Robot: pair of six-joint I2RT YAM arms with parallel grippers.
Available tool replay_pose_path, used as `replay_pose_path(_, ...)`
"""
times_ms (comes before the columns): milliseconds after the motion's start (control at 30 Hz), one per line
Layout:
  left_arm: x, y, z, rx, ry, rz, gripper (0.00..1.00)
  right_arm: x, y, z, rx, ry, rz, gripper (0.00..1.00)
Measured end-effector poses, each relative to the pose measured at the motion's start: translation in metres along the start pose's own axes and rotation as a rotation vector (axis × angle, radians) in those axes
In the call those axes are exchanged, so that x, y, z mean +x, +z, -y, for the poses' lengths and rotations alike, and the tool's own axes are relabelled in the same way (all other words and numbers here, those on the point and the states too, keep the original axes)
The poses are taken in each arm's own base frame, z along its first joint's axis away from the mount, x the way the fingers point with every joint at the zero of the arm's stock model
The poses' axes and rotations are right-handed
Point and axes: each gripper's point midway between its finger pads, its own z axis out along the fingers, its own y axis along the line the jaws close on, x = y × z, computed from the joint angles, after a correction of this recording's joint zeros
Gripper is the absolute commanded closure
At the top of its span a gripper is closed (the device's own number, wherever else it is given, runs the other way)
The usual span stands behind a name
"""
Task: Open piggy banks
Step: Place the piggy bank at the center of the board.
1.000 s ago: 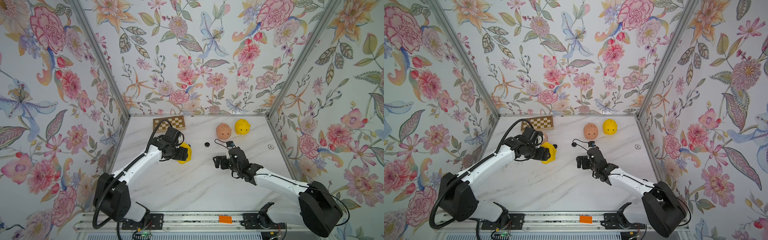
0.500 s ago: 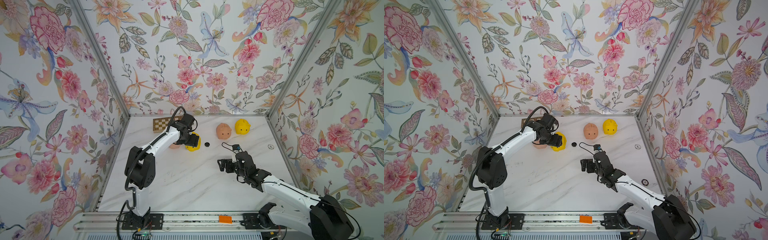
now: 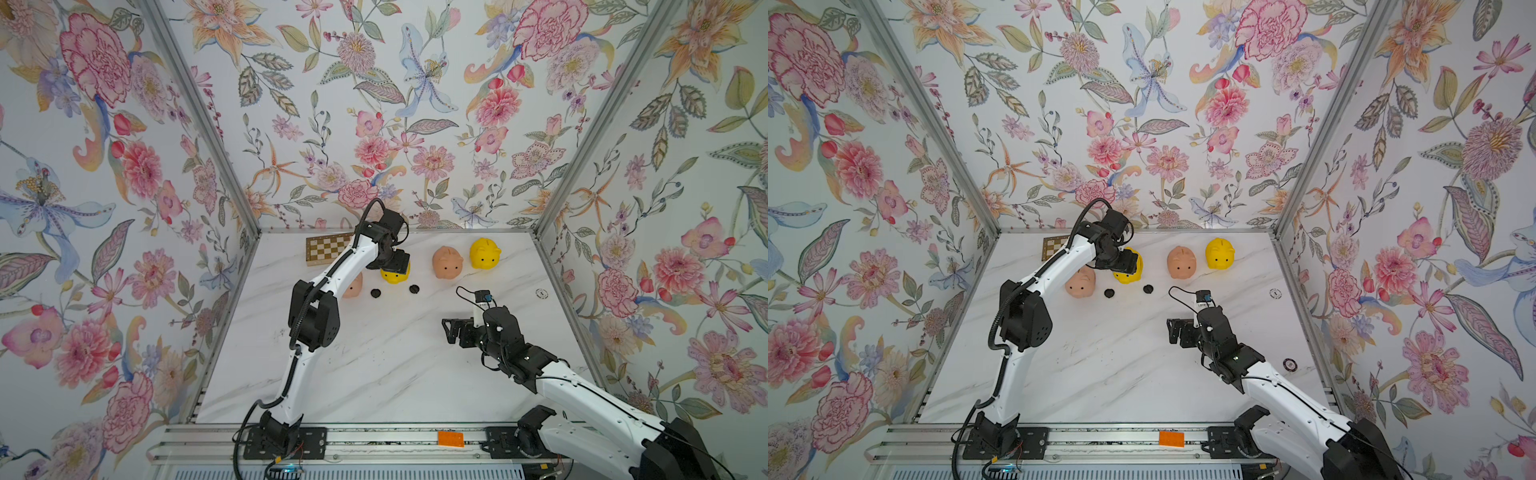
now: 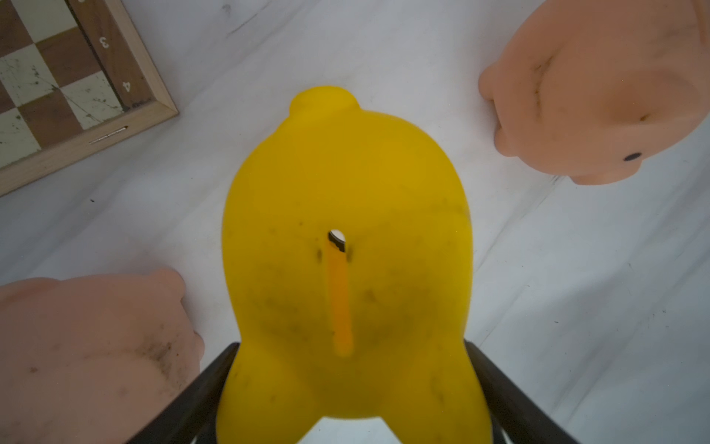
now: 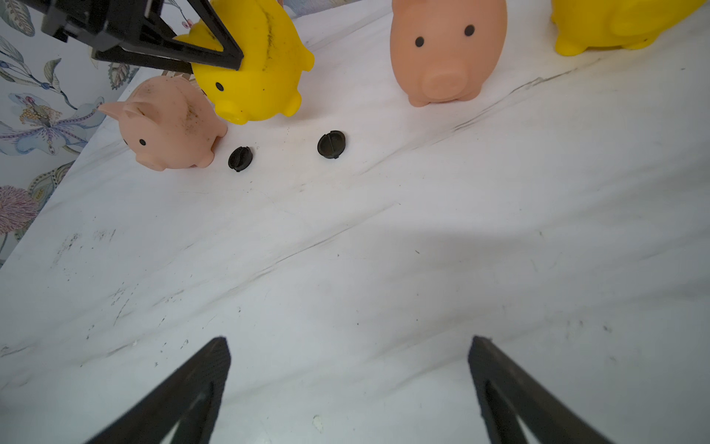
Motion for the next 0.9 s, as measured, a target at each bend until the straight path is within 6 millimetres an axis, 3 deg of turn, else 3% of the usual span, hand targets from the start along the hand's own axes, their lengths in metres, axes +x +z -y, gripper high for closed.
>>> replay_pose_path(233, 0.012, 0.009, -0.006, -0.038, 0.002, -0.062, 0.42, 0.000, 0.000, 0.001, -0.003, -0.001, -0.003, 0.01)
replay_pose_path(767, 0.024, 0.020, 0.007, -0.037, 0.029, -0.101, 0.37, 0.004, 0.001, -0.003, -0.028, -0.001, -0.026, 0.01)
replay_pose_path(900, 0.025, 0.023, 0.006, -0.040, 0.029, -0.105, 0.31, 0.004, 0.001, -0.003, -0.029, -0.001, -0.024, 0.01)
